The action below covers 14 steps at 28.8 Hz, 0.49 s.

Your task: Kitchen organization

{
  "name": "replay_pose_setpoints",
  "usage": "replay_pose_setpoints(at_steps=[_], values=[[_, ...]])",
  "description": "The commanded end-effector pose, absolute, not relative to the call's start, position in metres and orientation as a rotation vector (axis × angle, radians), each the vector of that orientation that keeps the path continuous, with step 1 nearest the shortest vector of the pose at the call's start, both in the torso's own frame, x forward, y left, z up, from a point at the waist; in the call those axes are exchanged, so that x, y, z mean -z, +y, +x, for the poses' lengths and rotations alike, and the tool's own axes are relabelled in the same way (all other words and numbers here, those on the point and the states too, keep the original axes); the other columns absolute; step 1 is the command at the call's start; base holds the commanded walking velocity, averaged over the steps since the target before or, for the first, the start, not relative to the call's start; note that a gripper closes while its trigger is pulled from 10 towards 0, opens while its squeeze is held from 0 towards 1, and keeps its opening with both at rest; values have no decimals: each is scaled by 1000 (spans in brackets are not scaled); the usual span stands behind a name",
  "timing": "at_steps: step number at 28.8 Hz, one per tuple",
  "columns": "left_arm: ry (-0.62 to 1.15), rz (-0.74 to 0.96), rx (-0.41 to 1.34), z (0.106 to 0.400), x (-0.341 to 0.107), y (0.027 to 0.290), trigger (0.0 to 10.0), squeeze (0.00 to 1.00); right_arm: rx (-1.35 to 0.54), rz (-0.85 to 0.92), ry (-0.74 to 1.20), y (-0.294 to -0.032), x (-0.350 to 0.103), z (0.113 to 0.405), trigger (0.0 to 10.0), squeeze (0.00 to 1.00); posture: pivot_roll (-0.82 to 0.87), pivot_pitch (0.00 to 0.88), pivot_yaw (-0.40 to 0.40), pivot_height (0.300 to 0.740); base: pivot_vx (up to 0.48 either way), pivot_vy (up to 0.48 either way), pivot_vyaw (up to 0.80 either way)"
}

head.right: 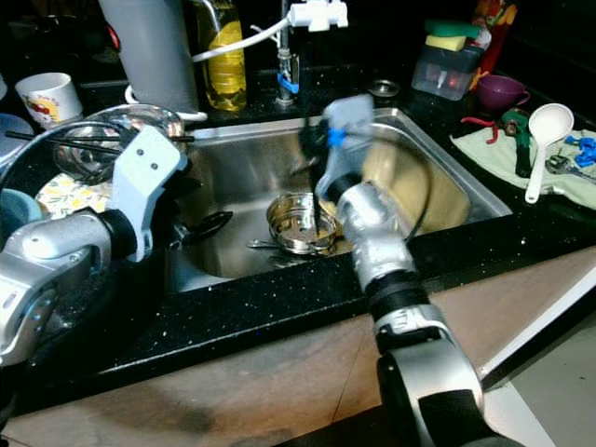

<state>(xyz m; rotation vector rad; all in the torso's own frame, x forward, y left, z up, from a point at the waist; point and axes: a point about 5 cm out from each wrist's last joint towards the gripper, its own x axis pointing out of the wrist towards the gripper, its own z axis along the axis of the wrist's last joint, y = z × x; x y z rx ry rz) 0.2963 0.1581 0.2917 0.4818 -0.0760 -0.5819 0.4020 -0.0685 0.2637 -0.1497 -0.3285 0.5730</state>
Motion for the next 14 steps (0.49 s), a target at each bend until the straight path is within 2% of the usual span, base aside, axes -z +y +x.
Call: replay_pose_setpoints(at_steps=[1, 14], values=[[-48, 514, 620, 293, -288, 155, 10000, 0, -638, -238, -301, -55, -254, 401, 10000, 0, 10, 199, -33, 740, 0, 0, 0], [11, 572, 635, 290, -281, 158, 10000, 0, -622, -382, -152, -51, -230, 406, 10000, 0, 27, 207, -35, 740, 0, 0, 0]])
